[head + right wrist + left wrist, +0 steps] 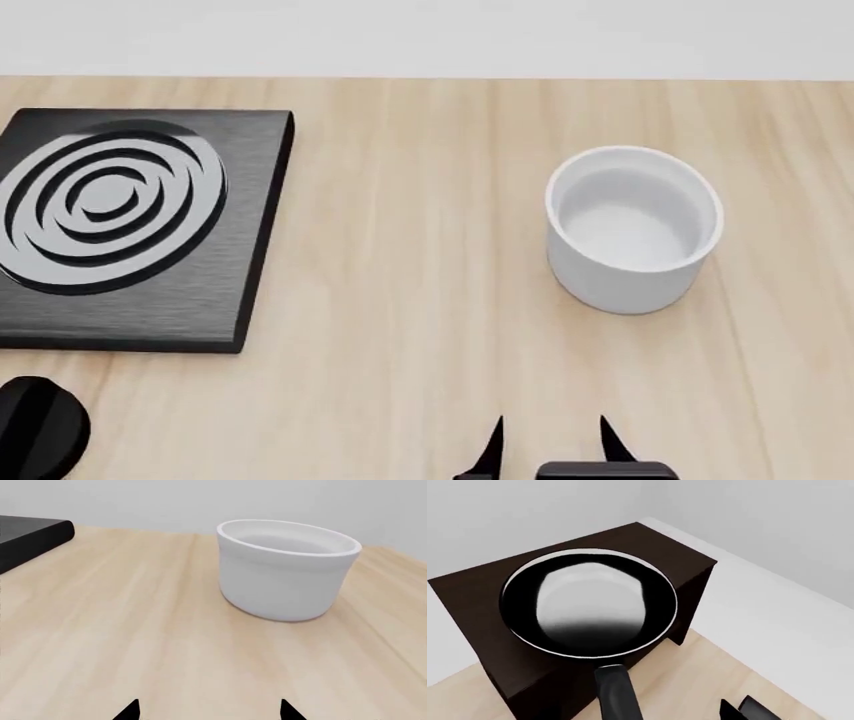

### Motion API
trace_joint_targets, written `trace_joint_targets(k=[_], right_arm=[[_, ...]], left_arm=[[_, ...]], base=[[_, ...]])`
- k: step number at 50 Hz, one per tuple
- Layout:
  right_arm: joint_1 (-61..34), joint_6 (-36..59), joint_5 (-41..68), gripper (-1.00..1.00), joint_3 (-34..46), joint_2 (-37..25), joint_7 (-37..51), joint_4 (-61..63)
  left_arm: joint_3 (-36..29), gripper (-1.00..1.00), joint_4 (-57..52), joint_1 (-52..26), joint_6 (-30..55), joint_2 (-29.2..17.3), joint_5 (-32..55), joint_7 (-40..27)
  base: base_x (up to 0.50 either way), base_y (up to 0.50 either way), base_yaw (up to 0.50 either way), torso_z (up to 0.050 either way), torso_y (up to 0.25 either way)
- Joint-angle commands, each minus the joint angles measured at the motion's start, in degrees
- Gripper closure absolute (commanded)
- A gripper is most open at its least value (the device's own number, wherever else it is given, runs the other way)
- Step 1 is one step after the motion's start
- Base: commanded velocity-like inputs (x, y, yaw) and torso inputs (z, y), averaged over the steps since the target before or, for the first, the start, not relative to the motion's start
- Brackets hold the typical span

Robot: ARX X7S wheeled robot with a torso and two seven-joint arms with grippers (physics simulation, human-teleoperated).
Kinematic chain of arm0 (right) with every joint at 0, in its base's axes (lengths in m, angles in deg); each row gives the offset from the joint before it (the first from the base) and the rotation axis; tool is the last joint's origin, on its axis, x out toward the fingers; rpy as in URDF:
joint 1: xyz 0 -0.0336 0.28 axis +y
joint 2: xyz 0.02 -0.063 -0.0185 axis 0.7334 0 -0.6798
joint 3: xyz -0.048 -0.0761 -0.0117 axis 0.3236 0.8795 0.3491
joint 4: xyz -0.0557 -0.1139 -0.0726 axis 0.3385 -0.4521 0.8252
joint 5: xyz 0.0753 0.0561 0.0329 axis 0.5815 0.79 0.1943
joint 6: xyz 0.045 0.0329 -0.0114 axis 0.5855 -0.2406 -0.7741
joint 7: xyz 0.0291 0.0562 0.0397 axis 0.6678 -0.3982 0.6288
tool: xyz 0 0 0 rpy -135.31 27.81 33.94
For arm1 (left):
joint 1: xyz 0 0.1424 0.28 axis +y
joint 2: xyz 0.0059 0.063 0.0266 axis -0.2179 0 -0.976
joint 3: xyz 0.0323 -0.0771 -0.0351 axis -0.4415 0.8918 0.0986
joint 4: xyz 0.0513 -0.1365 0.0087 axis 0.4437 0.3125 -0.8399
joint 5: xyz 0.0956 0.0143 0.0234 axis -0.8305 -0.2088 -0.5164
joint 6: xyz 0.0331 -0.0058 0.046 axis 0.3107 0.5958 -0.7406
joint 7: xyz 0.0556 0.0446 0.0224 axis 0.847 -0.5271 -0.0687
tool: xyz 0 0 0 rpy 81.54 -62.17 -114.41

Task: Put the frying pan on the cabinet shelf.

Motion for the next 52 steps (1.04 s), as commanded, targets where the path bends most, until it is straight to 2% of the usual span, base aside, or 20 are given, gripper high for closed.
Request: trace_joint_targets(k=[1, 2, 19, 20, 29, 31, 34, 37, 42, 46, 52], right_arm=[[0.7, 0.4, 0.3, -1.0, 0.2, -0.5, 0.2, 1.4], [0.8, 0.5, 0.4, -1.0, 0.2, -0.5, 0.3, 1.5], [2.4, 0.2, 0.9, -1.0, 0.4, -1.3, 0.5, 3.3], [2.3, 0.1, 0.9, -1.0, 0.4, -1.3, 0.5, 3.2], [2.5, -0.8, 0.8, -1.0, 0.4, -1.2, 0.5, 2.4], [2.6, -0.9, 0.8, -1.0, 0.4, -1.3, 0.6, 2.5], [3.0, -0.9, 0.9, -1.0, 0.4, -1.5, 0.7, 3.0], [3.1, -1.6, 0.9, -1.0, 0.5, -1.4, 0.6, 2.4], [2.9, -2.4, 0.8, -1.0, 0.6, -1.2, 0.4, 1.4], [4.0, -2.7, 0.8, -1.0, 0.6, -1.7, 0.6, 2.3], [5.4, -3.0, 0.9, -1.0, 0.6, -2.2, 0.9, 3.8]], left_arm=[[2.6, -1.0, -14.4, 4.4, 9.7, 0.3, 2.6, 2.4], [1.0, -1.0, -16.3, 5.4, 10.8, -0.2, 2.5, 3.4], [-0.7, -1.0, -36.9, 11.6, 23.5, -0.5, 5.3, 6.3], [1.5, -1.0, -38.7, 12.3, 24.6, 0.1, 5.7, 6.3], [5.9, -1.0, -50.6, 18.6, 31.2, 0.3, 9.4, 6.7], [7.1, -1.0, -51.0, 19.5, 31.3, -1.9, 19.7, -0.4], [8.7, -1.0, -51.6, 21.7, 31.2, -7.3, 43.3, -17.5], [10.4, -1.0, -52.3, 23.6, 31.2, -11.0, 57.9, -27.4], [11.5, -1.0, -53.5, 25.9, 31.0, -14.6, 75.3, -39.2], [12.0, -1.0, -56.7, 27.7, 30.2, -15.2, 92.6, -49.6], [9.8, -1.0, -62.2, 32.7, 23.9, -16.5, 111.1, -61.8]], base=[[0.0, 0.0, 0.0, 0.0, 0.0], [0.0, 0.0, 0.0, 0.0, 0.0], [0.0, 0.0, 0.0, 0.0, 0.0], [0.0, 0.0, 0.0, 0.0, 0.0], [0.0, 0.0, 0.0, 0.0, 0.0], [0.0, 0.0, 0.0, 0.0, 0.0], [0.0, 0.0, 0.0, 0.0, 0.0], [0.0, 0.0, 0.0, 0.0, 0.0], [0.0, 0.0, 0.0, 0.0, 0.0], [0.0, 0.0, 0.0, 0.0, 0.0], [0.0, 0.0, 0.0, 0.0, 0.0]])
